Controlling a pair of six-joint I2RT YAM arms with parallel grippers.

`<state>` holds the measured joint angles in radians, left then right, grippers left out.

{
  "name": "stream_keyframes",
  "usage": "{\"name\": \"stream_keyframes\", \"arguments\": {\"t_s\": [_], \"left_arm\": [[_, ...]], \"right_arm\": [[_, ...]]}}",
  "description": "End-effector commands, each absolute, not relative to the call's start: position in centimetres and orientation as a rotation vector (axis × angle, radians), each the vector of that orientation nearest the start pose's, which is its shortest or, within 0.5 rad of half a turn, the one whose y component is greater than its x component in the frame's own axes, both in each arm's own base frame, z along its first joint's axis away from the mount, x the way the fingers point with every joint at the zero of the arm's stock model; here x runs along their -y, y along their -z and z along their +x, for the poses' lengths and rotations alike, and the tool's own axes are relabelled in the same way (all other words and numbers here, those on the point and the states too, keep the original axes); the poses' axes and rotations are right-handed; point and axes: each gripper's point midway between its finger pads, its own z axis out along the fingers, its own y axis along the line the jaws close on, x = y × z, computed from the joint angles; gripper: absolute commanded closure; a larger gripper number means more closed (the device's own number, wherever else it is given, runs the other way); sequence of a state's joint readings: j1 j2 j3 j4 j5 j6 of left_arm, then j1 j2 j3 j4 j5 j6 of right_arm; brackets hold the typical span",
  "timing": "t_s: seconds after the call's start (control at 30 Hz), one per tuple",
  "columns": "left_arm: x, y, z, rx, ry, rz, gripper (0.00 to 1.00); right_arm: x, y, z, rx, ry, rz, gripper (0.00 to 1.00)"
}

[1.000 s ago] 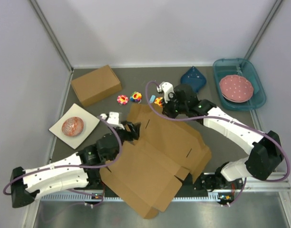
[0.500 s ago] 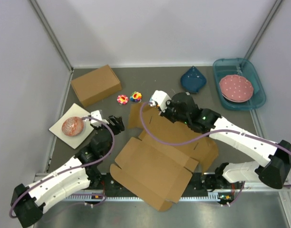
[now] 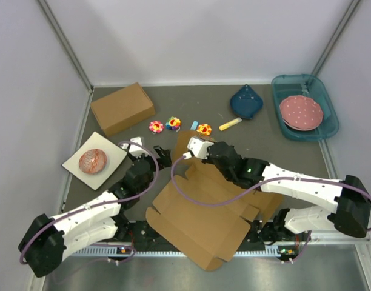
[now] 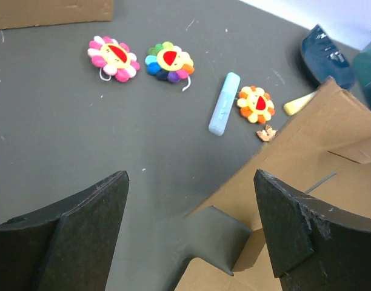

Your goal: Fold the paper box

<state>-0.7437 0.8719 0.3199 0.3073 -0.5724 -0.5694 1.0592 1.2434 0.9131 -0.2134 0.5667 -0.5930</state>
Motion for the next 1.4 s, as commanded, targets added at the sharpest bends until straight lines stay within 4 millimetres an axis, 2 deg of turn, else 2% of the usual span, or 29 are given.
{"name": "stream_keyframes", "arguments": {"t_s": [0.0, 0.07, 0.13, 0.17, 0.23, 0.27, 0.37, 0.67, 0.77, 0.83, 0.87, 0.93, 0.97, 1.03, 1.07, 1.13, 1.2, 1.23, 1.27, 1.37], "left_arm": [[16.0, -17.1, 28.3, -1.659, 0.535, -0.276, 0.11], [16.1, -17.1, 28.4, -1.660, 0.531, -0.270, 0.11], [16.4, -17.1, 28.7, -1.664, 0.528, -0.257, 0.11], [16.5, -17.2, 28.8, -1.661, 0.524, -0.254, 0.11], [16.8, -17.5, 29.1, -1.654, 0.527, -0.250, 0.11], [16.9, -17.6, 29.2, -1.651, 0.526, -0.248, 0.11], [17.5, -17.5, 29.8, -1.656, 0.526, -0.240, 0.11], [18.6, -17.0, 30.6, -1.660, 0.530, -0.214, 0.11], [18.9, -17.4, 31.0, -1.639, 0.545, -0.216, 0.10], [19.4, -18.6, 31.2, -1.583, 0.572, -0.198, 0.10], [19.7, -18.6, 31.3, -1.576, 0.563, -0.166, 0.10], [20.5, -19.8, 31.6, -1.529, 0.593, -0.125, 0.09], [20.9, -19.4, 31.8, -1.533, 0.581, -0.085, 0.09], [21.8, -20.1, 32.0, -1.501, 0.619, -0.036, 0.09], [22.0, -19.3, 32.2, -1.513, 0.615, -0.022, 0.09], [22.6, -19.2, 32.2, -1.505, 0.645, -0.003, 0.09], [23.1, -17.9, 32.0, -1.527, 0.658, 0.022, 0.10], [23.2, -18.3, 31.8, -1.502, 0.683, 0.026, 0.10], [23.2, -17.3, 31.7, -1.516, 0.678, 0.033, 0.10], [23.0, -17.0, 31.8, -1.489, 0.668, 0.034, 0.11]], "right_arm": [[-22.5, -23.9, 28.3, -1.493, 0.546, -1.070, 1.00], [-22.7, -24.8, 28.4, -1.446, 0.586, -1.034, 1.00], [-22.3, -24.5, 28.3, -1.440, 0.646, -1.022, 1.00], [-22.5, -25.3, 28.4, -1.410, 0.661, -1.002, 1.00], [-22.6, -25.2, 28.0, -1.374, 0.708, -1.000, 1.00], [-22.7, -25.9, 28.0, -1.342, 0.721, -0.991, 1.00], [-23.0, -26.2, 28.0, -1.331, 0.714, -0.998, 1.00], [-23.4, -22.9, 27.4, -1.362, 0.673, -1.056, 1.00], [-23.7, -22.2, 27.2, -1.363, 0.638, -1.070, 1.00], [-23.8, -21.8, 27.0, -1.365, 0.607, -1.083, 1.00], [-23.8, -21.2, 26.9, -1.383, 0.594, -1.096, 1.00], [-24.1, -20.9, 26.7, -1.393, 0.561, -1.114, 1.00], [-24.3, -20.5, 26.6, -1.406, 0.538, -1.132, 1.00], [-24.4, -20.1, 26.5, -1.423, 0.520, -1.140, 1.00], [-24.5, -19.6, 26.3, -1.440, 0.499, -1.152, 1.00], [-24.5, -19.4, 26.3, -1.449, 0.488, -1.157, 1.00], [-24.5, -19.3, 26.3, -1.450, 0.482, -1.160, 1.00], [-24.5, -19.3, 26.3, -1.450, 0.482, -1.159, 1.00], [-24.6, -19.4, 26.3, -1.450, 0.478, -1.160, 1.00], [-24.7, -19.6, 26.5, -1.454, 0.475, -1.154, 1.00]]}}
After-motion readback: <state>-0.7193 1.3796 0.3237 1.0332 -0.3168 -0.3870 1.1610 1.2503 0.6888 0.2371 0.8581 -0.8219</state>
